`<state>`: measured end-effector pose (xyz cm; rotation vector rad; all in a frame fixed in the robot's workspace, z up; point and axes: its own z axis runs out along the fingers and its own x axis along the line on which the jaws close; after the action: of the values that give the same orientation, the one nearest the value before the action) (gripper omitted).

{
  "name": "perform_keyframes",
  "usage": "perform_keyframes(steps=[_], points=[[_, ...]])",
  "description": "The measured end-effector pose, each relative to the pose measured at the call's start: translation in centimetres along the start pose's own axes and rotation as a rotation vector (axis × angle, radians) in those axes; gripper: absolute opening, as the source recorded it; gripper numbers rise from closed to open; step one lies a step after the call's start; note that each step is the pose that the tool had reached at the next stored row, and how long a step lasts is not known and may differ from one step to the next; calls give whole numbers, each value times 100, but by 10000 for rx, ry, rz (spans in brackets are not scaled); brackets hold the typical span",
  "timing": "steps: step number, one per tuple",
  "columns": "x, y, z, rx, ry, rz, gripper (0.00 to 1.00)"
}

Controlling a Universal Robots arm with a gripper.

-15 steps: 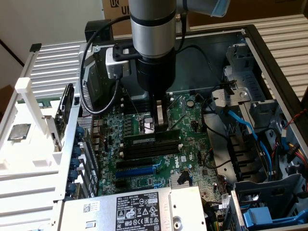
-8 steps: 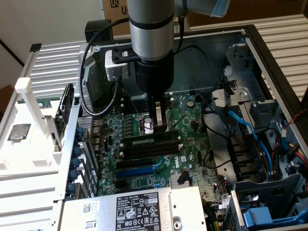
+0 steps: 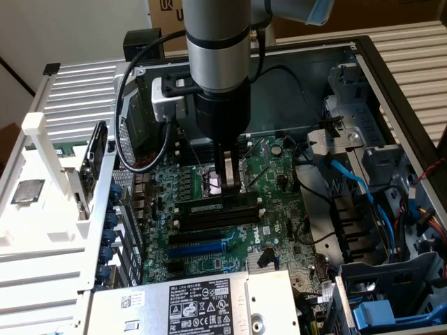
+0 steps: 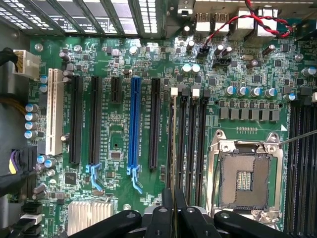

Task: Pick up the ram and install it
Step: 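Pick up the ram and move it above insertion slot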

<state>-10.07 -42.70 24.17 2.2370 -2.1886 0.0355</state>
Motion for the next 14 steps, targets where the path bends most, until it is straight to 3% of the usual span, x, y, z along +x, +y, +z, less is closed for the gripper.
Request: perform_keyframes(steps=[14], points=[[9,1,14,-1,-1,92,13]])
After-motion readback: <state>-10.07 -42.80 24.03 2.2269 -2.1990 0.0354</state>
